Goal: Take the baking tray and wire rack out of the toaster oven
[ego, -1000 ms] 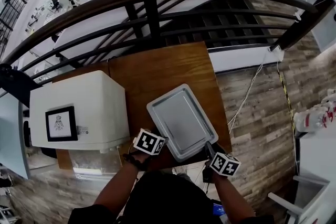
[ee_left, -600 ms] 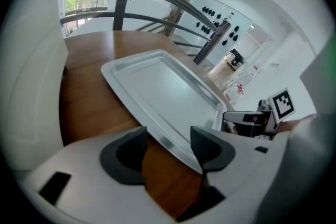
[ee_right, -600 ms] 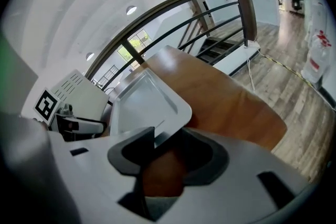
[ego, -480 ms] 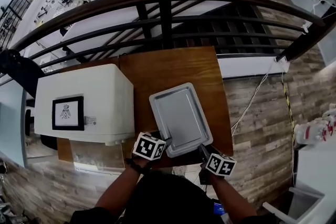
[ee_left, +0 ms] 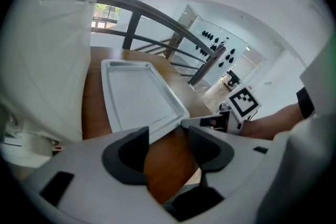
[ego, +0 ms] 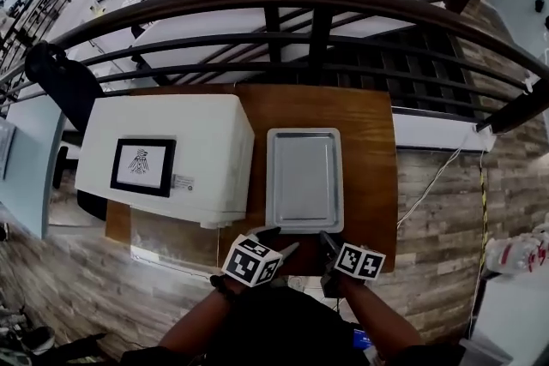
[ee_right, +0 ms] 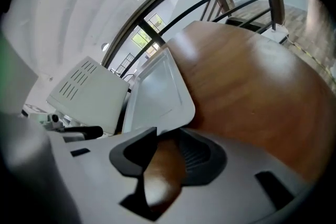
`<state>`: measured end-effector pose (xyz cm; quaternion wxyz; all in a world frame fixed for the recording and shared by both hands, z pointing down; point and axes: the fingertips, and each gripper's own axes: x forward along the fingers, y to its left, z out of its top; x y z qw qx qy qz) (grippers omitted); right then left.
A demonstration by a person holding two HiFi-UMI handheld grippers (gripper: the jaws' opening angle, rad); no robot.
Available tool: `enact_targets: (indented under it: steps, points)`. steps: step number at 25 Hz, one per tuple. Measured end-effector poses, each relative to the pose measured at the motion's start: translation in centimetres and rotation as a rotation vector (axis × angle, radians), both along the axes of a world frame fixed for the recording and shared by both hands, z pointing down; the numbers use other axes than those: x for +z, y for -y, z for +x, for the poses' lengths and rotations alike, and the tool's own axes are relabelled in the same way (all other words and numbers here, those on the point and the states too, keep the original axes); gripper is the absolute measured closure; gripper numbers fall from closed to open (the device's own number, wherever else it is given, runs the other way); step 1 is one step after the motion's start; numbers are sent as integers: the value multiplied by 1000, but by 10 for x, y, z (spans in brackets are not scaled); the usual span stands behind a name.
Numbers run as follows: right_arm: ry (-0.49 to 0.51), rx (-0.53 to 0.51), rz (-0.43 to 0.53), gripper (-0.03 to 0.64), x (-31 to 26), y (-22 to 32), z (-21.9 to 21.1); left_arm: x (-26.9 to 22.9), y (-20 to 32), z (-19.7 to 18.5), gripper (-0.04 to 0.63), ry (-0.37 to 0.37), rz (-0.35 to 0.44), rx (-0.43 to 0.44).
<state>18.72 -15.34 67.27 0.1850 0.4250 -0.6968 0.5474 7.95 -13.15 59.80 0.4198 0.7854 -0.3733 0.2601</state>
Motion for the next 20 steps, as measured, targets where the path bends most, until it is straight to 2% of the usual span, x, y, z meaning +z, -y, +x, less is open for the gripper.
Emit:
enact_targets:
  steps: [4, 10, 20]
  points:
    - [42, -22, -7, 483, -2, 17, -23, -9, -3, -4, 356, -30, 16, -27]
    - [77, -24, 8, 489, 1, 48, -49, -5, -5, -19, 359, -4, 26, -54]
    - [73, 23, 39, 495, 3, 100, -60, -5, -4, -30, 362, -11, 27, -90]
